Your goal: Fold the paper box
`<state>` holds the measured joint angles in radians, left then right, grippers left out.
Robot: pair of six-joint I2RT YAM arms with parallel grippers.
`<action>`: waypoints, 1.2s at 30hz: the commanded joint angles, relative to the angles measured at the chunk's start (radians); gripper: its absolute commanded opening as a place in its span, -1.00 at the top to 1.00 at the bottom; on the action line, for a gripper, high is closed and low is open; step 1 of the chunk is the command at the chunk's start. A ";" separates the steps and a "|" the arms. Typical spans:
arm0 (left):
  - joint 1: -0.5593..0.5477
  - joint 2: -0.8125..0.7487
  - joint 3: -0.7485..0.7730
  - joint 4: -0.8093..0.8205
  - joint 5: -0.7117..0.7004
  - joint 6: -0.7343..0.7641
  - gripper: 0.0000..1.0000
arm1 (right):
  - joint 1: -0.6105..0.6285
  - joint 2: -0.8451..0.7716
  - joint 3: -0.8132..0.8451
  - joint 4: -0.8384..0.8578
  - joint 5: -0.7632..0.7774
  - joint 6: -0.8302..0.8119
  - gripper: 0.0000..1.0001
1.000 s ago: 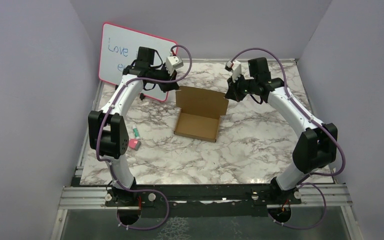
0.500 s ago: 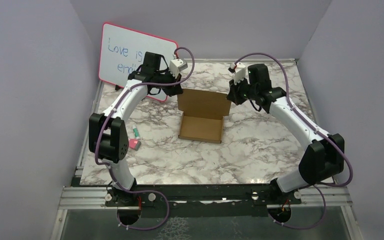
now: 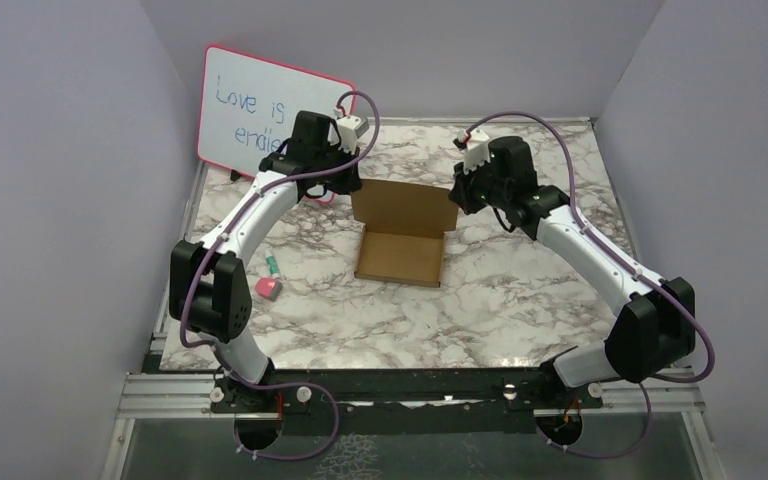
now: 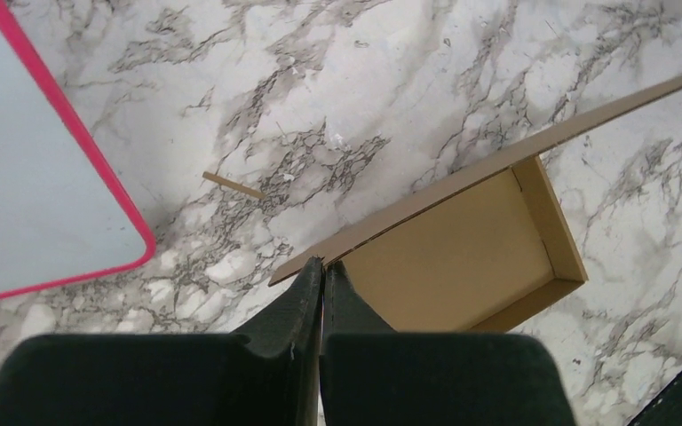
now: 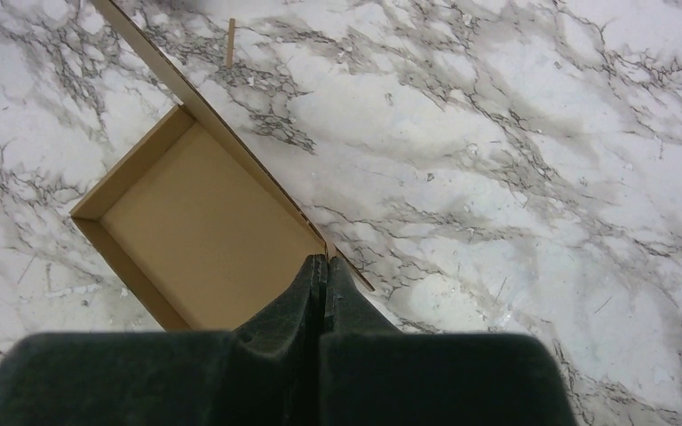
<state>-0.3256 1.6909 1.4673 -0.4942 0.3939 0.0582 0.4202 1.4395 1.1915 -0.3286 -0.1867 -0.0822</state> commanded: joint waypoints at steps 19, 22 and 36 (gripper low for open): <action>-0.226 -0.180 -0.213 0.254 -0.734 -0.442 1.00 | 0.205 0.056 0.043 0.023 0.538 0.341 0.90; -0.260 -0.186 -0.242 0.299 -0.795 -0.452 1.00 | 0.224 0.079 0.062 0.014 0.592 0.375 0.89; -0.271 -0.236 -0.319 0.408 -0.795 -0.526 1.00 | 0.233 0.066 0.039 0.105 0.665 0.443 0.81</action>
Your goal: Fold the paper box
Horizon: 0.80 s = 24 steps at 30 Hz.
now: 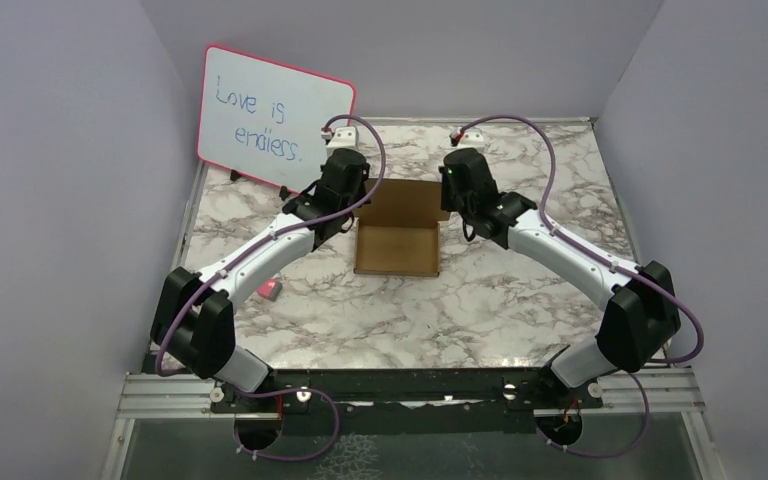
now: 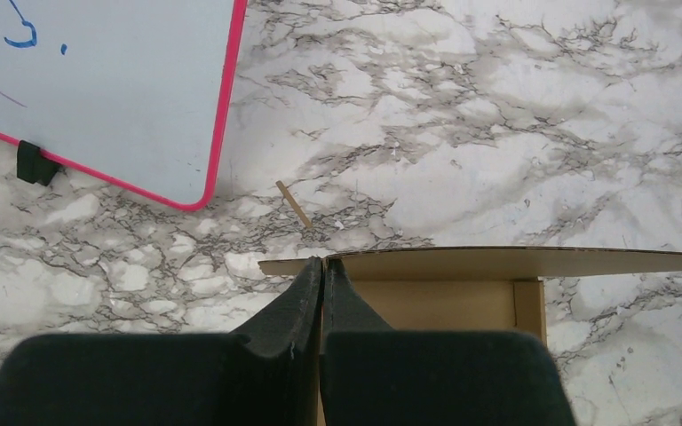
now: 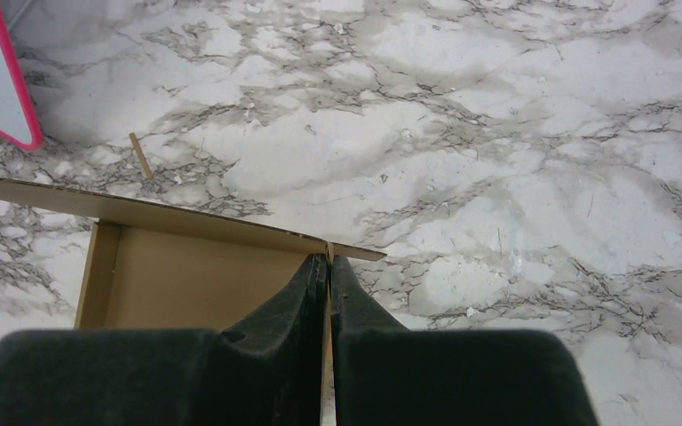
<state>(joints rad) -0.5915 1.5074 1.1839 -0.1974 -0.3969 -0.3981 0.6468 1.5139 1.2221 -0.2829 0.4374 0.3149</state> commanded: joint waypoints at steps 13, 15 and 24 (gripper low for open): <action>-0.003 -0.070 -0.072 0.139 0.054 -0.108 1.00 | 0.005 0.060 0.055 0.099 0.067 0.081 0.76; 0.011 -0.075 -0.064 0.123 0.051 -0.090 0.96 | -0.003 0.056 0.052 0.101 0.057 0.070 0.72; 0.160 -0.142 -0.068 0.083 0.275 0.020 0.45 | -0.096 -0.009 0.021 0.105 -0.195 -0.066 0.40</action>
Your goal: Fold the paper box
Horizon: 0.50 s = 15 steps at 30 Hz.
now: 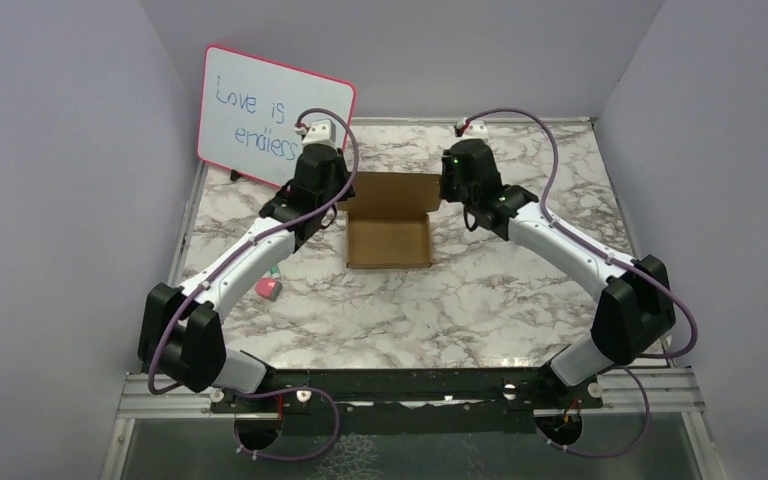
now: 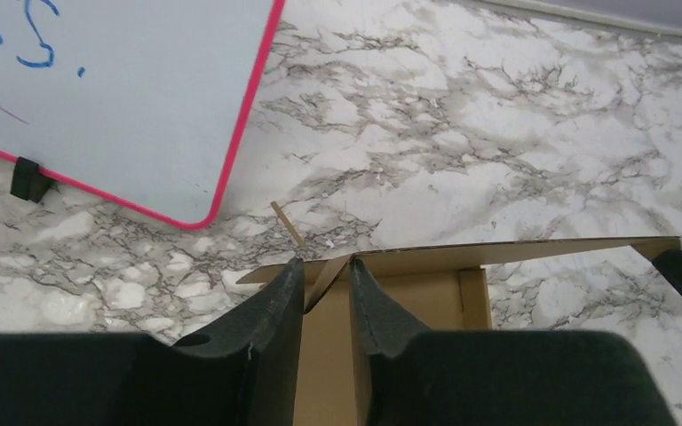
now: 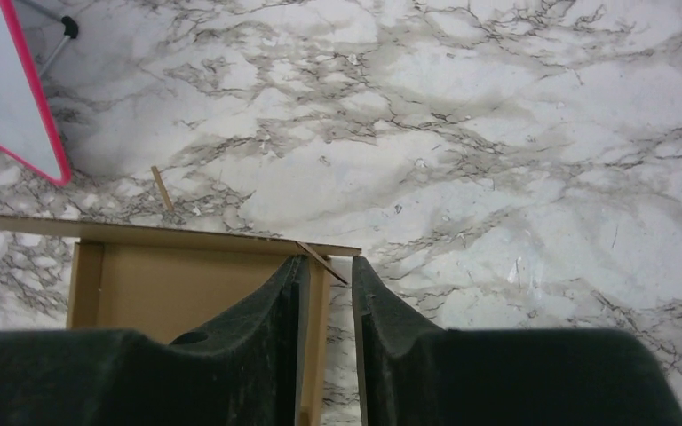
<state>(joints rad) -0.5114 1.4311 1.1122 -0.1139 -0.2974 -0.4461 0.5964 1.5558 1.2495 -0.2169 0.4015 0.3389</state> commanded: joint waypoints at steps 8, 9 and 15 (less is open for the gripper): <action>0.200 -0.090 0.070 -0.125 0.409 0.275 -0.08 | -0.178 -0.112 -0.009 -0.020 -0.499 -0.305 0.21; 0.214 -0.081 0.086 -0.149 0.443 0.303 -0.12 | -0.194 -0.117 -0.015 -0.023 -0.541 -0.341 0.19; 0.313 -0.041 0.099 -0.199 0.618 0.464 -0.34 | -0.297 -0.103 -0.049 0.003 -0.825 -0.478 -0.14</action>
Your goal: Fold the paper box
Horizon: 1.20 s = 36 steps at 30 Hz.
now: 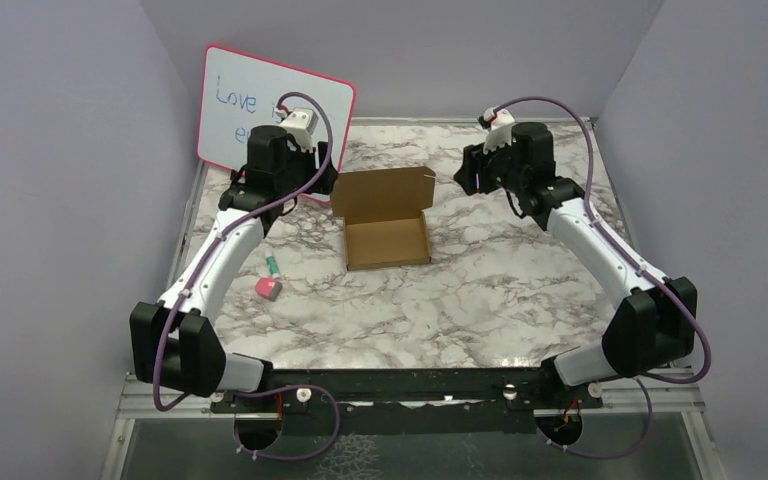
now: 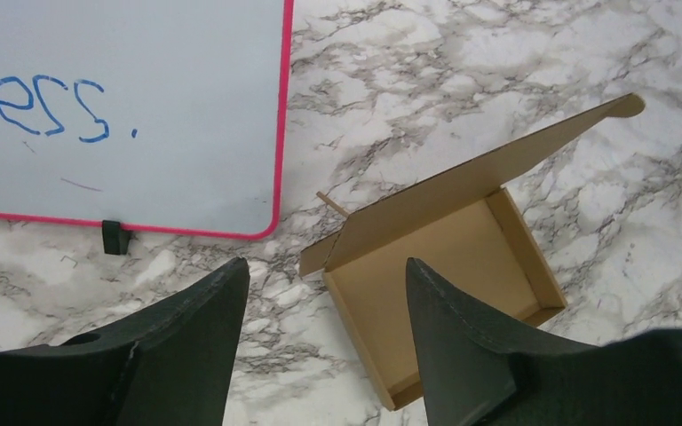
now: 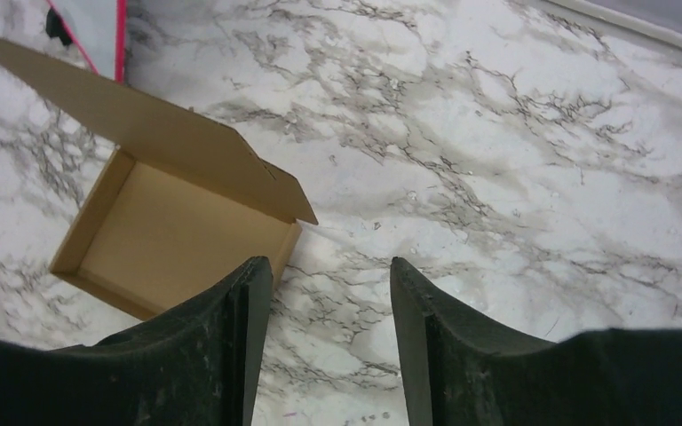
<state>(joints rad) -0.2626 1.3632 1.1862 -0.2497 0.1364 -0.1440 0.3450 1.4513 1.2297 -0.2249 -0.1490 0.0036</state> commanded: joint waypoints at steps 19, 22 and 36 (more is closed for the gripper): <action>0.194 0.238 0.092 -0.074 0.578 0.552 -0.37 | -0.066 0.281 0.083 0.086 -0.550 -0.440 -0.23; 0.193 0.273 0.128 -0.092 0.574 0.592 -0.37 | -0.066 0.302 0.102 0.097 -0.539 -0.463 -0.24; 0.192 0.401 0.193 -0.145 0.688 0.640 -0.14 | -0.064 0.445 0.219 0.042 -0.668 -0.505 0.02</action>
<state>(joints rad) -0.0738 1.7462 1.3315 -0.3679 0.7521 0.4614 0.2810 1.8660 1.4170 -0.1619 -0.7544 -0.4782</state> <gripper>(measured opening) 0.603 0.523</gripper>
